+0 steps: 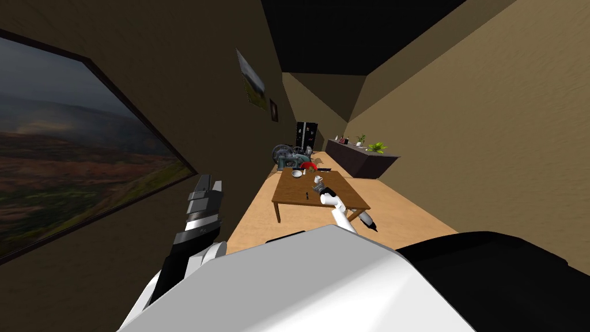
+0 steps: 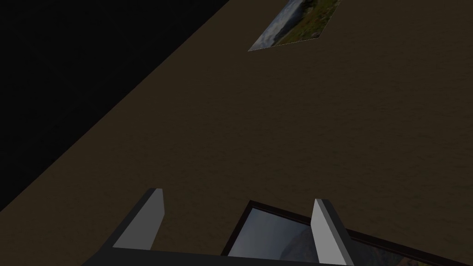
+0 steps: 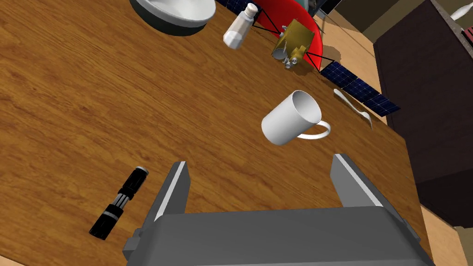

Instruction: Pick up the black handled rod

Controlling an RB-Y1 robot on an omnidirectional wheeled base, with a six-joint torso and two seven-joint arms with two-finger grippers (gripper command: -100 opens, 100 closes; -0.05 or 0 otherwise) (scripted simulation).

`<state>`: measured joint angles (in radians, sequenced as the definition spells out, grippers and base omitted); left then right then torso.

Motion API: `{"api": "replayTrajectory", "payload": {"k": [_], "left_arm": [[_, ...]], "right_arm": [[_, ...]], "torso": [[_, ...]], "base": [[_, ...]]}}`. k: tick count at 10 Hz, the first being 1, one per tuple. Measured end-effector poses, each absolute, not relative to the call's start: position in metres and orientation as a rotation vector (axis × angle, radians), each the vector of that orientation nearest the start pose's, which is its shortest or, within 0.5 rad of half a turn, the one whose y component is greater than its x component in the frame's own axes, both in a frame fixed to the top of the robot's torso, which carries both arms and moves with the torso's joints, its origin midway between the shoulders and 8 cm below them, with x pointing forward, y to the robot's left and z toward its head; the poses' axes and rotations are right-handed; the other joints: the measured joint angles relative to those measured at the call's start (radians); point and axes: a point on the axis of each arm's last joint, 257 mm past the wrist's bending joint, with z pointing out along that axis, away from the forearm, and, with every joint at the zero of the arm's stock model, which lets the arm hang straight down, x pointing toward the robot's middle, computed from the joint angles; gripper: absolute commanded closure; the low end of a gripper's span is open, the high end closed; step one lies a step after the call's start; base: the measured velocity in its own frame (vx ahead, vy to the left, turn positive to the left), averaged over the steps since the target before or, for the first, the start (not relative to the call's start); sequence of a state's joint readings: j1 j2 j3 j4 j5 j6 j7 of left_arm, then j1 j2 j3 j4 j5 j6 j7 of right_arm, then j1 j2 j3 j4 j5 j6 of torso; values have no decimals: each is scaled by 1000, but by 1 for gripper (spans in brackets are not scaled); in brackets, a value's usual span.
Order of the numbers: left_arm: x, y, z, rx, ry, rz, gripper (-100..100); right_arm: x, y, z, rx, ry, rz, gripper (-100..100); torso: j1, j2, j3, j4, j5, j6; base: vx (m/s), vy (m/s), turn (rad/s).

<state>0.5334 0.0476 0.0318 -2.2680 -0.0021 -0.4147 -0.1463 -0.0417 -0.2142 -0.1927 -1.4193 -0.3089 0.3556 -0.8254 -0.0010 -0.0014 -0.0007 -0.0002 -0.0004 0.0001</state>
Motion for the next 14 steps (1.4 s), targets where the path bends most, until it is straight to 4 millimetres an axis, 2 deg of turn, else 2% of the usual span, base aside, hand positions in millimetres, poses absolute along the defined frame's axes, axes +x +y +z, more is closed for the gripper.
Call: {"api": "replayTrajectory", "payload": {"k": [2,7,14], "left_arm": [[355,294,-8,-656,775,-1093,0],[355,294,-8,-656,775,-1093,0],[355,294,-8,-656,775,-1093,0]], "right_arm": [[520,-381,-365,-2998,-609,-1708,-100],[507,-375,-410,-3018,-393,-1441,-100],[487,-351,-466,-3001,-103,-1054,-100]], "torso": [[0,-1,0,0,0,0],[1,-1,-1,0,0,0],[3,-2,-2,-1,1,0]], "base": [[26,-12,6],[32,-5,4],[45,9,2]]}}
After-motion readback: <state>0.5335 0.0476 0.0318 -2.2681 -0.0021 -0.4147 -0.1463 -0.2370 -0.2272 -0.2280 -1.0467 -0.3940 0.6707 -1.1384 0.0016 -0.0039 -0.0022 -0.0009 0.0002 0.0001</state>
